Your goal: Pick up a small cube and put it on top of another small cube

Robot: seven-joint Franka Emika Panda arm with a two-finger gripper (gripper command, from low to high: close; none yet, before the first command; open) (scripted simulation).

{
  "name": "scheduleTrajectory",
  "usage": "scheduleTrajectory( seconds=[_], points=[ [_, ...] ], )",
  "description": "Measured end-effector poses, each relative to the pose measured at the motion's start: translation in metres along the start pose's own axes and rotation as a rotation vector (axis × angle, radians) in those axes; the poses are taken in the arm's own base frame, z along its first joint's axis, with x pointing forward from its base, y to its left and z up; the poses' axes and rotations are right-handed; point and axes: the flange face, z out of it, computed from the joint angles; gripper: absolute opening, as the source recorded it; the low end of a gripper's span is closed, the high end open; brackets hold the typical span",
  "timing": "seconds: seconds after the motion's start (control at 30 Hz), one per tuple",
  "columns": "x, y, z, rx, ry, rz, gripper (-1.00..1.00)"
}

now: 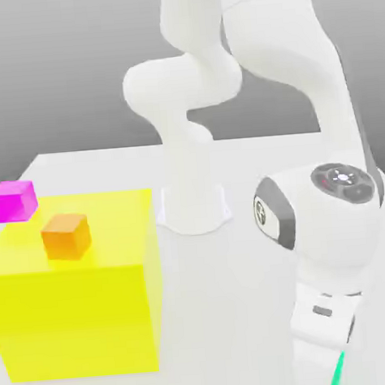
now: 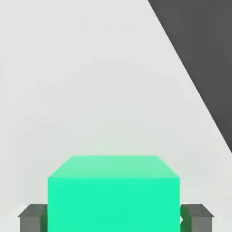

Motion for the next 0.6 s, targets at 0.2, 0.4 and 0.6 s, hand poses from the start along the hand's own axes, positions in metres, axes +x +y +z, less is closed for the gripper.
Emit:
scheduleTrajectory(
  seconds=[0.2,0.4,0.6],
  points=[
    [0.000,0.000,-0.030,-0.001,0.000,-0.001,-1.00],
    [0.000,0.061,-0.116,-0.008,0.008,0.006,-1.00],
    [-0.034,0.172,-0.201,-0.017,0.012,0.066,-1.00]
  ],
)
